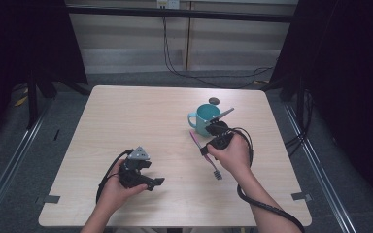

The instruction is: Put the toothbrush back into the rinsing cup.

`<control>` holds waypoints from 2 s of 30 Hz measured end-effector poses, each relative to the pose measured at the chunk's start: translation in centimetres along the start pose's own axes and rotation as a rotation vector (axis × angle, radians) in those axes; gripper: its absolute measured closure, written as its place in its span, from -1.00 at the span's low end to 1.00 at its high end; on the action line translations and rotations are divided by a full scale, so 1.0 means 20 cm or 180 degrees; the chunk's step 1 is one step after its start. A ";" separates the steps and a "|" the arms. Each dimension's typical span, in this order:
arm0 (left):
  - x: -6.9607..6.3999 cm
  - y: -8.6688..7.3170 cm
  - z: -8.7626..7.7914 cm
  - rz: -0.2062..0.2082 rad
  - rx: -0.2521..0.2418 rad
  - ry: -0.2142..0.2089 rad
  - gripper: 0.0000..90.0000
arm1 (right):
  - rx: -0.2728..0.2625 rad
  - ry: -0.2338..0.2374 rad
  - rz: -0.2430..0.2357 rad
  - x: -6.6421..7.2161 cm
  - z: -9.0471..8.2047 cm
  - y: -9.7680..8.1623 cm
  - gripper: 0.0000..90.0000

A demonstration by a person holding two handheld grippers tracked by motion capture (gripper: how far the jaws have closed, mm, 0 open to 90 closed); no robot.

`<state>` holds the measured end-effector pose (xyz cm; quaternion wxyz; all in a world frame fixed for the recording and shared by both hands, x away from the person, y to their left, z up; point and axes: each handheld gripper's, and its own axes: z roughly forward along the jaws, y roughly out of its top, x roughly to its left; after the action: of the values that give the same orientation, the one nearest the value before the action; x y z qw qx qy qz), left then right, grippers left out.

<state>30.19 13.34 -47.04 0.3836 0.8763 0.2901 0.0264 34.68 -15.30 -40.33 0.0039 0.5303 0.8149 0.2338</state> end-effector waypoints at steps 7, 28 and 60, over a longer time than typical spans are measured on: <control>0.00 0.02 -0.01 -0.0003 -0.0032 0.0013 -0.58 | -0.0014 0.0046 -0.0023 0.02 -0.02 0.00 0.89; 0.05 0.19 -0.04 -0.0082 -0.0068 0.0219 -0.52 | -0.0066 0.0172 -0.0183 0.07 -0.03 -0.02 0.89; 0.10 0.29 0.02 -0.0348 -0.0269 0.0147 -0.50 | -0.0043 0.0293 -0.0317 0.12 0.01 0.02 0.89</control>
<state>34.89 10.98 -43.64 0.4143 0.8414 0.3450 0.0379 34.03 -12.94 -39.82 -0.0184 0.4778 0.8380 0.2629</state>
